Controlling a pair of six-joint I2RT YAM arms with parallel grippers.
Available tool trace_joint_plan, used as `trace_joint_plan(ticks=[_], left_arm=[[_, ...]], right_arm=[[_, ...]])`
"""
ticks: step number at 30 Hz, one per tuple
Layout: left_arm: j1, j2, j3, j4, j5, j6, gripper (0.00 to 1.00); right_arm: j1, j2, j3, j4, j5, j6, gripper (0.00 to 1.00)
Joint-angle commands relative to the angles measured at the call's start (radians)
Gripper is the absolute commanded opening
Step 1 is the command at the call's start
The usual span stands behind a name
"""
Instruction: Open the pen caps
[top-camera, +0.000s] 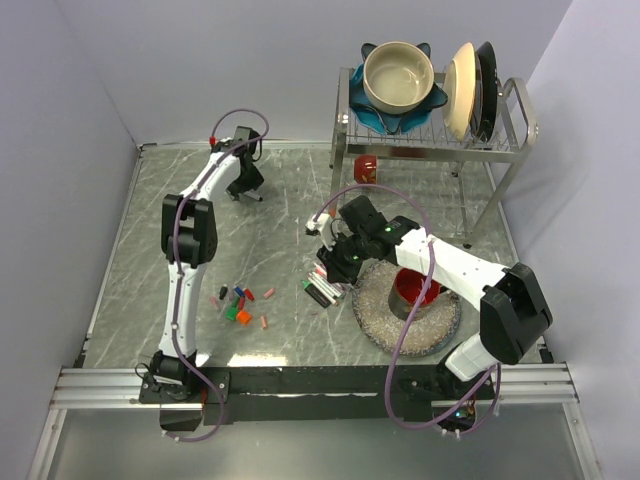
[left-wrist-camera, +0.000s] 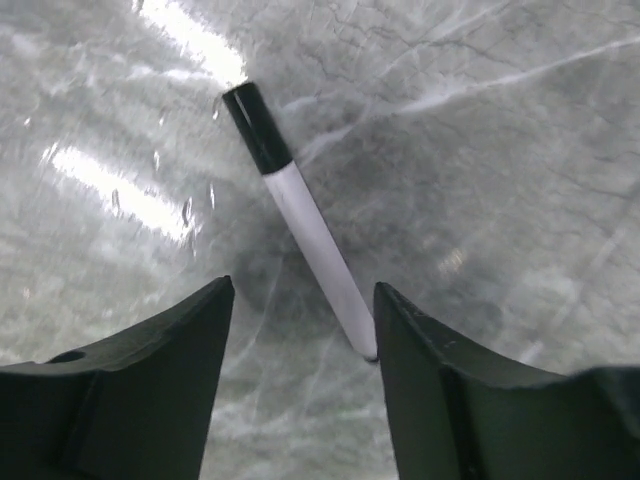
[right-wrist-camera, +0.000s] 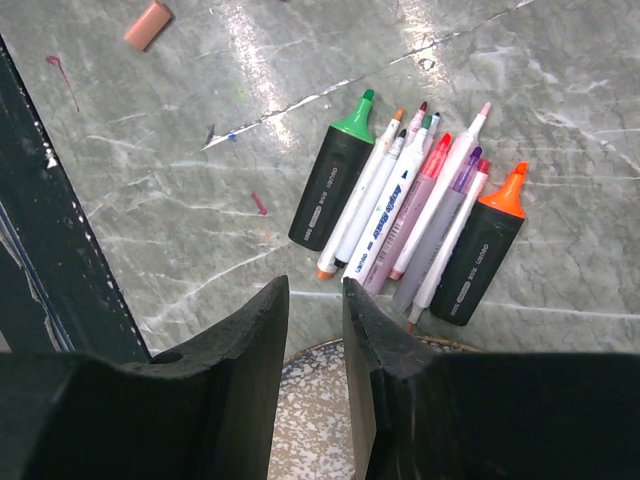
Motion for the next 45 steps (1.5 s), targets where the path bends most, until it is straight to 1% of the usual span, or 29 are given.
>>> trace_joint_plan(ticks=[1,4,7,10,11,13,14,16,17,19,20,21,22,23,25,26,28,29,31,32,34,35,36,37,39,40,42,43,45], left_arm=[[0.005,0.060,0.081,-0.062,-0.039,0.048,0.60],[0.005,0.076,0.085,-0.079,-0.050,0.071,0.54],[0.005,0.067,0.066,-0.082,-0.059,0.099,0.44],[0.005,0.030,0.006,-0.067,-0.072,0.134,0.32],[0.005,0.002,-0.041,-0.059,-0.075,0.151,0.26],[0.003,-0.027,-0.092,-0.030,-0.076,0.165,0.20],[0.005,-0.064,-0.150,-0.019,-0.075,0.172,0.15],[0.005,-0.107,-0.213,0.025,-0.064,0.180,0.11],[0.005,-0.154,-0.280,0.042,-0.059,0.182,0.07],[0.005,-0.209,-0.350,0.110,-0.034,0.185,0.04],[0.005,-0.275,-0.426,0.140,-0.021,0.188,0.01],[0.005,-0.312,-0.466,0.168,-0.007,0.189,0.01],[0.005,-0.350,-0.512,0.238,0.031,0.189,0.01],[0.005,-0.437,-0.607,0.275,0.051,0.189,0.01],[0.006,-0.534,-0.713,0.363,0.103,0.188,0.01],[0.005,-0.634,-0.825,0.450,0.165,0.180,0.01],[0.005,-0.741,-0.940,0.550,0.229,0.173,0.01],[0.005,-0.845,-1.061,0.664,0.312,0.166,0.01],[0.002,-0.952,-1.190,0.775,0.396,0.137,0.01],[0.000,-1.049,-1.311,0.893,0.461,0.095,0.01],[-0.009,-1.143,-1.433,1.008,0.528,0.044,0.01],[-0.015,-1.233,-1.552,1.068,0.555,-0.008,0.01],[-0.039,-1.278,-1.609,1.195,0.592,-0.034,0.01],[-0.058,-1.356,-1.707,1.246,0.602,-0.056,0.01],[-0.121,-1.427,-1.778,1.327,0.585,-0.099,0.01],[-0.144,-1.490,-1.830,1.345,0.574,-0.105,0.01],[-0.206,-1.553,-1.884,1.384,0.553,-0.127,0.01],[-0.227,-1.613,-1.927,1.417,0.534,-0.134,0.01],[-0.262,-1.673,-1.956,1.414,0.514,-0.142,0.01]], right_arm=[[0.010,-0.023,0.035,0.001,-0.012,-0.016,0.35],[0.010,-0.026,0.033,0.003,-0.014,-0.017,0.35],[0.010,-0.029,0.032,0.001,-0.017,-0.019,0.35],[0.010,-0.031,0.030,0.003,-0.020,-0.019,0.34],[0.010,-0.029,0.032,0.003,-0.020,-0.019,0.34],[0.010,-0.031,0.029,0.001,-0.020,-0.020,0.34],[0.010,-0.034,0.029,0.004,-0.020,-0.020,0.34],[0.008,-0.034,0.029,0.004,-0.020,-0.020,0.34],[0.010,-0.032,0.027,0.004,-0.020,-0.020,0.34],[0.010,-0.035,0.027,0.004,-0.023,-0.023,0.34],[0.010,-0.037,0.024,0.003,-0.028,-0.028,0.34],[0.010,-0.046,0.020,0.004,-0.040,-0.030,0.34],[0.010,-0.049,0.018,0.007,-0.046,-0.031,0.34],[0.010,-0.054,0.013,0.012,-0.052,-0.033,0.34],[0.010,-0.068,0.009,0.014,-0.081,-0.036,0.33],[0.008,-0.071,0.004,0.015,-0.092,-0.036,0.34],[0.010,-0.083,0.001,0.021,-0.132,-0.037,0.34],[0.010,-0.088,0.000,0.023,-0.143,-0.039,0.34],[0.010,-0.103,-0.011,0.032,-0.162,-0.037,0.34],[0.008,-0.108,-0.019,0.038,-0.175,-0.039,0.34],[0.010,-0.134,-0.031,0.063,-0.187,-0.036,0.34],[0.008,-0.143,-0.037,0.072,-0.208,-0.031,0.34],[0.010,-0.157,-0.042,0.081,-0.216,-0.025,0.34],[0.008,-0.164,-0.046,0.099,-0.228,-0.014,0.35],[0.010,-0.189,-0.057,0.121,-0.251,0.009,0.35],[0.010,-0.200,-0.066,0.162,-0.256,0.039,0.35],[0.022,-0.224,-0.085,0.219,-0.233,0.056,0.38],[0.040,-0.223,-0.074,0.213,-0.222,0.047,0.39],[0.049,-0.188,-0.002,0.181,-0.222,0.049,0.40]])
